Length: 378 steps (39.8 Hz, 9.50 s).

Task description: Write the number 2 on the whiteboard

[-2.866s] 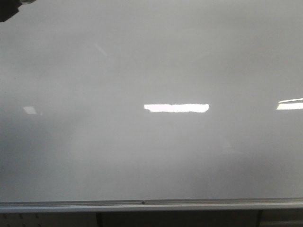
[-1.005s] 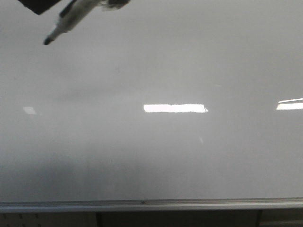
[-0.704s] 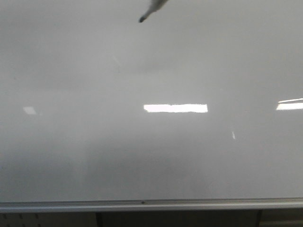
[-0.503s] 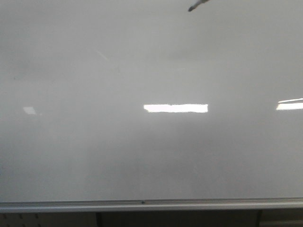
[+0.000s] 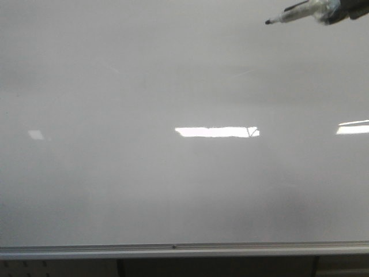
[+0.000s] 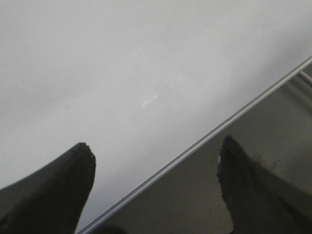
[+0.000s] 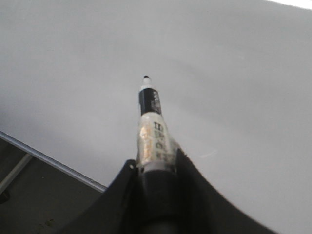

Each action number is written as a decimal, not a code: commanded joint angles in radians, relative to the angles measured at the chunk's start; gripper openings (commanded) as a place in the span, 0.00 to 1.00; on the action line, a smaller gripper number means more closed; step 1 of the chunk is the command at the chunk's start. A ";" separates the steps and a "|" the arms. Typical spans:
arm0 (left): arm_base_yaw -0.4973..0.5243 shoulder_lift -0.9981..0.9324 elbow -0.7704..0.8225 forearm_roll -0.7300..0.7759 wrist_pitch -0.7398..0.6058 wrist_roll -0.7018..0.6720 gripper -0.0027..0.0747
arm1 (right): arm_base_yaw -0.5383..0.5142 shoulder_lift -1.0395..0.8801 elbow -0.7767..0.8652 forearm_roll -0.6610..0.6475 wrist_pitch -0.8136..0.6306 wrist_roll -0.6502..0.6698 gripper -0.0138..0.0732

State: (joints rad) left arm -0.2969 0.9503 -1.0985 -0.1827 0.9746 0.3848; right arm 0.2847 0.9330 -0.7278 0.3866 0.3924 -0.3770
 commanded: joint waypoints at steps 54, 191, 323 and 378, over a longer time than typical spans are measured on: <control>0.004 -0.014 -0.024 -0.019 -0.070 -0.013 0.70 | -0.009 0.401 -0.291 -0.113 -0.255 0.002 0.26; -0.642 0.423 -0.189 -0.222 -0.063 0.399 0.05 | 0.305 0.123 -0.329 -0.003 0.685 -0.458 0.50; 0.220 0.053 0.069 0.210 -0.252 -0.414 0.52 | -0.127 -0.171 -0.300 -0.298 0.692 0.260 0.82; 0.220 -0.392 0.270 0.202 -0.082 -0.414 0.01 | -0.127 -0.404 -0.143 -0.369 0.598 0.409 0.08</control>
State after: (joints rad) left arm -0.0764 0.5550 -0.8025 0.0282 0.9476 -0.0220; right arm 0.1650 0.5250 -0.8495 0.0311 1.0802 0.0227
